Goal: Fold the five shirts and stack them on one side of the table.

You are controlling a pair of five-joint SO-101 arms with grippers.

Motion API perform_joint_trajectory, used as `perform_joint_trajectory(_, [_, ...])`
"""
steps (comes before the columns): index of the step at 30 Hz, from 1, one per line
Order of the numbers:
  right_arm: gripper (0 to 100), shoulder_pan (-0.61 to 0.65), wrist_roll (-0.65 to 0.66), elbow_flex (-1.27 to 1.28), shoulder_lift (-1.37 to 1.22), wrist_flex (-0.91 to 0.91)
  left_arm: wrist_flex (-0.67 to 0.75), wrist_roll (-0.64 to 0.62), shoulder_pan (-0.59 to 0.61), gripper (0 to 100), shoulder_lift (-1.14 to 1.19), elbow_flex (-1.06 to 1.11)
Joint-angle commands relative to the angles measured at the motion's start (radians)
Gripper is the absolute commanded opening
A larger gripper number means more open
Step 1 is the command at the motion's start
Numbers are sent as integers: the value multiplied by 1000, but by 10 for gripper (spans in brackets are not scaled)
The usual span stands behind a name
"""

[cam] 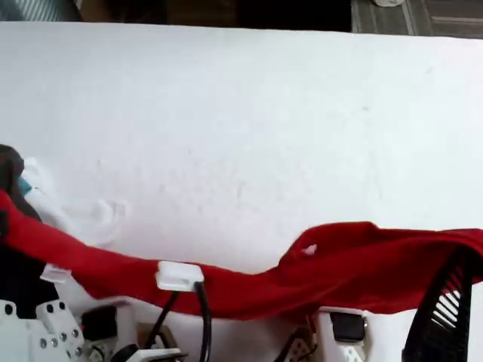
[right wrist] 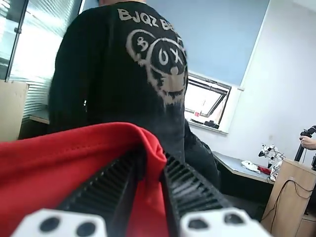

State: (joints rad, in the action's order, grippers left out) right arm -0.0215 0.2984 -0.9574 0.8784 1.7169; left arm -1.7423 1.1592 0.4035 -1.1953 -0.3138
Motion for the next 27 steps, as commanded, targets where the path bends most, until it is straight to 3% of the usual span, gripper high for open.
perform_joint_trajectory(1, [20, -2, -11, 6, -128, -35, 44, -5, -12, 24, 55, 59])
perform_joint_trajectory(11, [20, 47, -11, 6, -401, -107, 215, -5, -17, 24, 195, 266])
perform_joint_trajectory(27, [20, 77, -5, 6, -771, -193, 451, -8, -21, 24, 465, 421])
